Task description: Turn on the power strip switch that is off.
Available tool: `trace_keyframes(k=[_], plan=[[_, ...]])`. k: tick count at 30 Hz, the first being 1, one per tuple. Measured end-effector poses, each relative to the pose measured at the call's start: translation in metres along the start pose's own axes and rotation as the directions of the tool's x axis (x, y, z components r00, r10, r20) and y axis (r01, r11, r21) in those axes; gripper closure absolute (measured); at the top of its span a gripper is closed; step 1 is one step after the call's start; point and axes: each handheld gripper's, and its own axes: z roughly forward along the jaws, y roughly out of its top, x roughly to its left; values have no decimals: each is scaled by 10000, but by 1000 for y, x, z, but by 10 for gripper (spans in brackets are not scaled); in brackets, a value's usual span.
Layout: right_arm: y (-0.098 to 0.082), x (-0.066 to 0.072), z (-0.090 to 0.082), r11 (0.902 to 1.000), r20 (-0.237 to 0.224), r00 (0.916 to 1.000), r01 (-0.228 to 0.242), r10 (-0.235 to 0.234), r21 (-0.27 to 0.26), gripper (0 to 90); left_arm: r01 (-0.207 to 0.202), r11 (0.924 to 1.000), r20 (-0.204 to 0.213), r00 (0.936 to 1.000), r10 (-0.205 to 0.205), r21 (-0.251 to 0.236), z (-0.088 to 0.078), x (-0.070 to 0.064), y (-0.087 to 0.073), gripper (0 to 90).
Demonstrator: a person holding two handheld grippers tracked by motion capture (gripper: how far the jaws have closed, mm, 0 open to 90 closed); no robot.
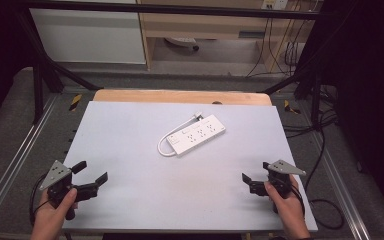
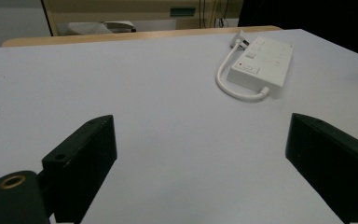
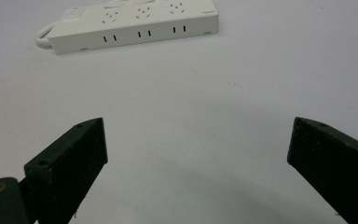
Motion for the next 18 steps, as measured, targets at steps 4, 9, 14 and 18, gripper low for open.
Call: trace_keyframes(k=[4,9,14,18], plan=[[1,0,-1,10000,40,10000,-48,48,-2,44,12,10000,-51,10000,-12,45,1,0,-1,87],[1,0,0,9993,-5,9994,-356,356,59,37,-20,9999,-8,10000,20,102,2,-1,-1,86],[3,0,0,9993,80,9993,-376,376,24,35,-50,9998,39,10000,49,169,3,-2,-1,80],[5,1,0,9989,98,9988,-471,471,26,35,-117,9996,92,9999,115,257,4,-3,-1,79]])
